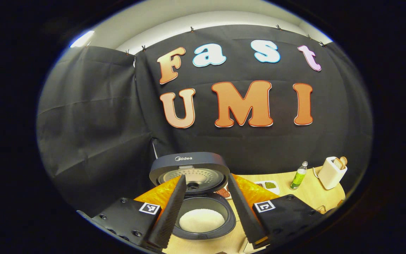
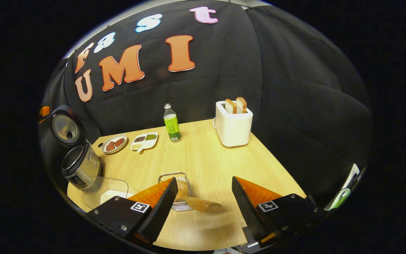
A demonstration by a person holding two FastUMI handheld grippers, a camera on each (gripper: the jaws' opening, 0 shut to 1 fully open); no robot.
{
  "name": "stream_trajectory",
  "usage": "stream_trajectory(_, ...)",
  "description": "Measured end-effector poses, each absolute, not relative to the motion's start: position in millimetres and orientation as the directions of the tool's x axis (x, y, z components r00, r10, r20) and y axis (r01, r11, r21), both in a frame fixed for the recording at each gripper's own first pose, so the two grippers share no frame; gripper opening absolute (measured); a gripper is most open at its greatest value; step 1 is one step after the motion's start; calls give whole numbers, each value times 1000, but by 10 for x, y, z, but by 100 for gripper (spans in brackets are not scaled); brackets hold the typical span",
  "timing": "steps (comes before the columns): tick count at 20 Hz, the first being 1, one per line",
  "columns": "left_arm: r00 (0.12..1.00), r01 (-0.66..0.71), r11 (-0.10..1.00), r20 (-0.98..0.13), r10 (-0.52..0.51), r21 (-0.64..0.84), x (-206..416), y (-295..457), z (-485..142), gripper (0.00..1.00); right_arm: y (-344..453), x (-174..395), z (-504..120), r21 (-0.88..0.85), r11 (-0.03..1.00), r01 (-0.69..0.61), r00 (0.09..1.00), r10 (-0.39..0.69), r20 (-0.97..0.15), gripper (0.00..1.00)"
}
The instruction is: Close the left gripper, press the button to open the rice cooker; take a wooden spoon from the chopstick holder with the right hand, scoop a spoonful of rice and pour it into the rice cooker, then put the wooden spoon back into the chopstick holder.
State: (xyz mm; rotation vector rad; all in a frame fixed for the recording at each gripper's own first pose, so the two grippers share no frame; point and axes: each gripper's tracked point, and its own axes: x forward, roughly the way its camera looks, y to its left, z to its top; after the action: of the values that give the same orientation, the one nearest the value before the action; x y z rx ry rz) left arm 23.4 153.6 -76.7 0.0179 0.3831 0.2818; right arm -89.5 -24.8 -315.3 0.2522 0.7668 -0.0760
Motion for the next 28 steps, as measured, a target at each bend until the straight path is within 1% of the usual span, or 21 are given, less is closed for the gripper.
stream_trajectory(3, 891, -262, 961, -361, 276, 89, 173, 1510, -727, 82, -296, -925, -3388, 201, 959, 200, 719, -5, -695, 95)
stream_trajectory(5, 892, -262, 960, -356, 279, 98, 142, 1513, -705, 82, -212, -974, -3487, 264, 940, 217, 712, 33, -702, 91)
stream_trajectory(6, 892, -262, 959, -354, 282, 105, 135, 1511, -692, 82, -155, -971, -3533, 302, 924, 236, 703, 52, -709, 90)
stream_trajectory(7, 891, -262, 958, -354, 285, 114, 122, 1515, -683, 82, -83, -1000, -3601, 337, 907, 253, 691, 74, -719, 86)
stream_trajectory(8, 891, -263, 957, -350, 291, 126, 110, 1521, -668, 82, -26, -1001, -3656, 359, 894, 268, 681, 88, -727, 85)
stream_trajectory(10, 892, -261, 954, -342, 296, 144, 85, 1536, -625, 82, 88, -973, -3760, 381, 881, 279, 669, 107, -736, 82)
stream_trajectory(12, 892, -256, 953, -340, 298, 163, 57, 1536, -631, 82, 119, -891, -3777, 389, 880, 273, 676, 112, -728, 78)
stream_trajectory(13, 892, -256, 951, -337, 301, 172, 44, 1545, -622, 82, 135, -881, -3768, 396, 877, 271, 676, 120, -727, 72)
stream_trajectory(14, 892, -258, 950, -334, 305, 177, 38, 1555, -615, 82, 150, -843, -3765, 402, 875, 269, 674, 127, -728, 68)
stream_trajectory(15, 891, -260, 949, -333, 308, 180, 11, 1568, -616, 74, 168, -803, -3760, 403, 875, 267, 674, 130, -727, 62)
stream_trajectory(16, 891, -264, 947, -330, 312, 183, -5, 1571, -614, 74, 164, -738, -3738, 402, 878, 261, 680, 128, -722, 52)
stream_trajectory(17, 891, -268, 946, -326, 316, 185, -31, 1597, -606, 74, 154, -684, -3719, 397, 882, 254, 687, 125, -716, 51)
stream_trajectory(18, 889, -277, 943, -323, 325, 187, -60, 1632, -614, 74, 144, -625, -3702, 397, 883, 249, 691, 125, -712, 47)
stream_trajectory(19, 886, -289, 940, -321, 335, 182, -91, 1674, -617, 74, 169, -596, -3701, 403, 881, 247, 683, 137, -718, 38)
stream_trajectory(21, 879, -310, 937, -329, 346, 158, -146, 1735, -669, 74, 187, -501, -3684, 422, 869, 256, 681, 148, -717, 29)
stream_trajectory(23, 871, -333, 932, -332, 363, 144, -198, 1816, -684, 74, 217, -417, -3683, 421, 870, 258, 683, 144, -716, 23)
stream_trajectory(28, 861, -362, 925, -339, 379, 116, -294, 1884, -754, 74, 298, -257, -3674, 403, 883, 240, 676, 145, -723, 16)
